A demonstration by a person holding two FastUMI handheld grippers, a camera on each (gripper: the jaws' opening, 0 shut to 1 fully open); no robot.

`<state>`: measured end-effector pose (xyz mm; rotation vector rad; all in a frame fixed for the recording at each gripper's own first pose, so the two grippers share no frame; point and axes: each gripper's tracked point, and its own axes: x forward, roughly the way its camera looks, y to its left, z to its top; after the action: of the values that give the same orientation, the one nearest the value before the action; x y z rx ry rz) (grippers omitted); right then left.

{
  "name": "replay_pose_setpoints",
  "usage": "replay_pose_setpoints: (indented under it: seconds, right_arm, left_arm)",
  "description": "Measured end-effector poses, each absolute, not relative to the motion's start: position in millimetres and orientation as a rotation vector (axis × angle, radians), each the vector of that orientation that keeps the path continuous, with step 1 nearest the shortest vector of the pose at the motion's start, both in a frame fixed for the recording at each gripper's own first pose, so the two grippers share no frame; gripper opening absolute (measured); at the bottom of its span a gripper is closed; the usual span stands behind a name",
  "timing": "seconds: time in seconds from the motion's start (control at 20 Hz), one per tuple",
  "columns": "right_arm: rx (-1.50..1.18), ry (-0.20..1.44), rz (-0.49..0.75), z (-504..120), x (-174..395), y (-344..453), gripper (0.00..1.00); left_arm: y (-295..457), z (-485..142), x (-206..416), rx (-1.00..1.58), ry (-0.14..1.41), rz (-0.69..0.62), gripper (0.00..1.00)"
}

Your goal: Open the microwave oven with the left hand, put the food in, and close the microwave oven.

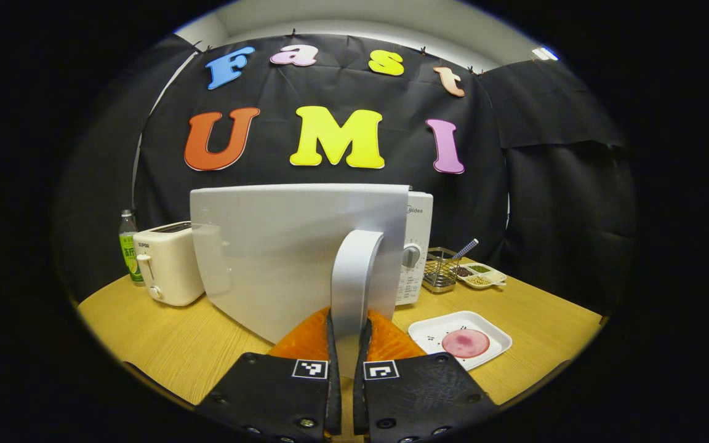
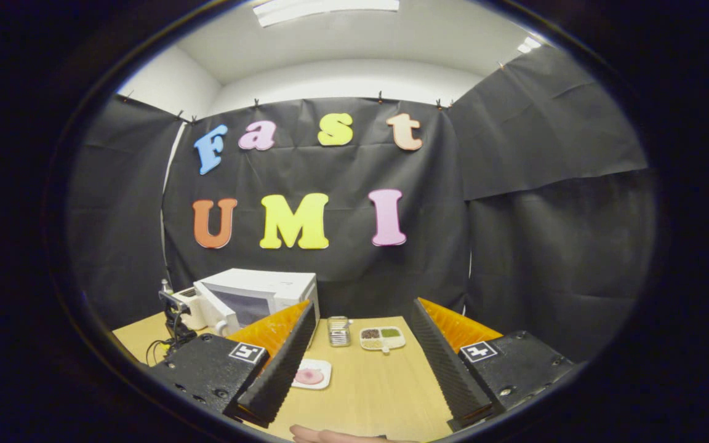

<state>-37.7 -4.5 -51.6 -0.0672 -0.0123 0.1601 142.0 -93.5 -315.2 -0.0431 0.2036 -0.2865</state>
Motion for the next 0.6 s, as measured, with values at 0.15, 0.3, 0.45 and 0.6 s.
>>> replay_pose_setpoints:
  seconds: [0.15, 0.3, 0.45, 0.6]
  right_arm:
    - [-0.076, -0.02, 0.18, -50.2, -46.4, 9.9, 0.91]
    - [-0.071, -0.006, 0.215, -54.6, -53.7, 25.0, 1.0]
    - [-0.059, 0.039, 0.252, -65.1, -50.0, 40.0, 1.0]
    - [-0.087, 0.063, 0.251, -70.9, -35.9, 47.7, 0.91]
  left_arm:
    - [-61.3, -314.9, 120.5, -0.027, 0.208, -0.266, 0.07]
    - [-16.5, -316.9, 96.0, -0.019, 0.223, -0.226, 0.07]
    - [38.5, -323.5, 70.9, 0.0, 0.277, -0.145, 0.17]
    - [83.1, -306.1, 34.3, 0.021, 0.248, -0.075, 0.79]
